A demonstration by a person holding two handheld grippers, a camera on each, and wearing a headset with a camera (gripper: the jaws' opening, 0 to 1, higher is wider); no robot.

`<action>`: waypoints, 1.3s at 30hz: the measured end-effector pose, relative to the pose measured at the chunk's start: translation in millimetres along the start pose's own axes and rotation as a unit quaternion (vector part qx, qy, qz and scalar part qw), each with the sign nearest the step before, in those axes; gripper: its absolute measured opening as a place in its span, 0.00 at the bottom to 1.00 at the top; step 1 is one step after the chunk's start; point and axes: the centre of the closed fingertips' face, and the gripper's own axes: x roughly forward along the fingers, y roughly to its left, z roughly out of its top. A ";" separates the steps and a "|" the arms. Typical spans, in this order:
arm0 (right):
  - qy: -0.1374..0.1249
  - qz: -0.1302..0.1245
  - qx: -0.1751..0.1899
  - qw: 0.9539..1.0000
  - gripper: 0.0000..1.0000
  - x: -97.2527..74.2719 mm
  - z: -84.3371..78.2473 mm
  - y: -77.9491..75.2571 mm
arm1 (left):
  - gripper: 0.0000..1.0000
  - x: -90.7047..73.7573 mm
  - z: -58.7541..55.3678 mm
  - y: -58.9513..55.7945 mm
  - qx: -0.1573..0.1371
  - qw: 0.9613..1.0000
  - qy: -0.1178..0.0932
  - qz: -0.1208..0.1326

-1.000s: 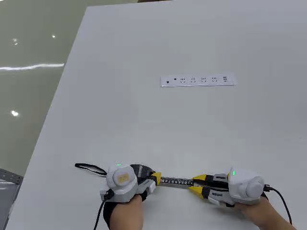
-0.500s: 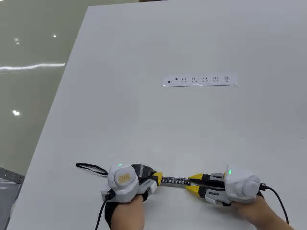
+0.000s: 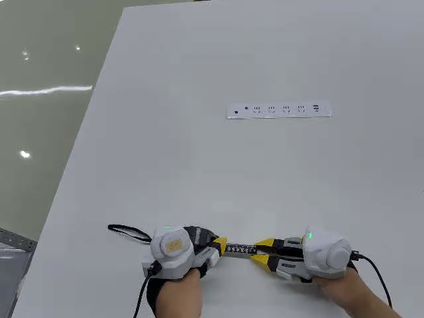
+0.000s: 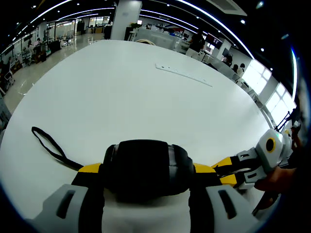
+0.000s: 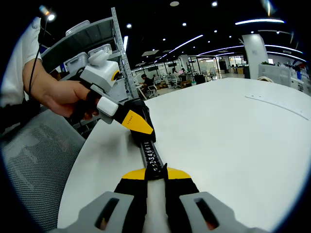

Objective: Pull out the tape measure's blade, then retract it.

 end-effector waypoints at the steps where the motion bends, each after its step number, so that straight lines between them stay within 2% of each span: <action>1: 0.000 0.000 0.000 1.000 0.11 1.0 0.0 -0.4 | 0.69 -0.1 -0.1 -0.1 0.000 1.000 0.001 0.000; 39: 0.007 0.021 -0.009 1.000 0.11 34.6 12.0 9.0 | 0.69 -0.5 1.1 1.4 -0.016 1.000 -0.001 -0.014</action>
